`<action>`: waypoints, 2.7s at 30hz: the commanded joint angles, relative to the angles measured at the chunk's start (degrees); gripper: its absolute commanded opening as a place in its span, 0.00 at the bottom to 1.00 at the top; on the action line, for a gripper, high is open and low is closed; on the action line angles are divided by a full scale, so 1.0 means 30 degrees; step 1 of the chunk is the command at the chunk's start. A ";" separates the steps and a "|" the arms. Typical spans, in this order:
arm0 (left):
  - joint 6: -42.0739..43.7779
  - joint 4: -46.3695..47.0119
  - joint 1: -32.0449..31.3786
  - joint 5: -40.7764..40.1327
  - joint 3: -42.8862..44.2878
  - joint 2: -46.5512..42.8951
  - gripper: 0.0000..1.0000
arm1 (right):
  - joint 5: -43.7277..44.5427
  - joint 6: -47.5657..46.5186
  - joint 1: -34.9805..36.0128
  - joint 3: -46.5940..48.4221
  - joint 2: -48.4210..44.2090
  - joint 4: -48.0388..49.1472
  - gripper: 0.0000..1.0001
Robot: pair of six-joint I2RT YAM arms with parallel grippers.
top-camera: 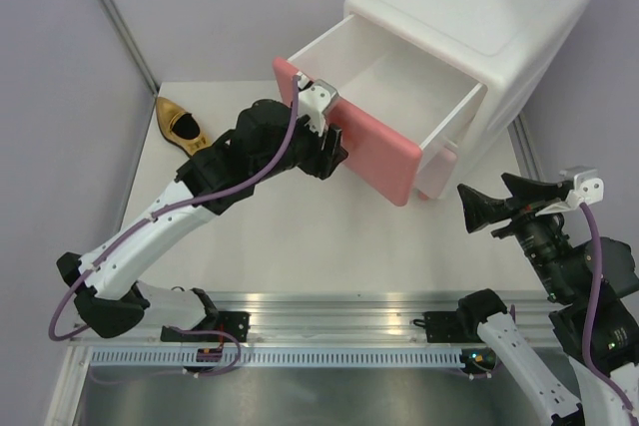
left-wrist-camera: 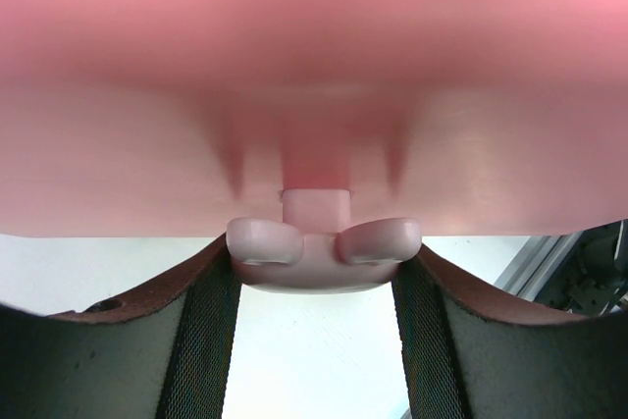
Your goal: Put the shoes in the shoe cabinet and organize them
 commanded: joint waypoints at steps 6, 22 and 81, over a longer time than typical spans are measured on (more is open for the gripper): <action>-0.0117 -0.1419 -0.0086 0.1292 -0.0692 -0.1597 0.28 | 0.0196 -0.0341 0.0010 0.0056 0.0423 0.1390 0.98; 0.0265 -0.2035 -0.0087 0.0503 -0.0136 -0.2066 0.69 | -0.0244 -0.0195 0.0009 0.0115 0.0716 0.1595 0.98; -1.1922 0.2679 1.2867 0.3374 -0.0812 0.7416 0.92 | 0.0663 0.0479 0.0009 -0.0676 -0.0369 0.0599 0.98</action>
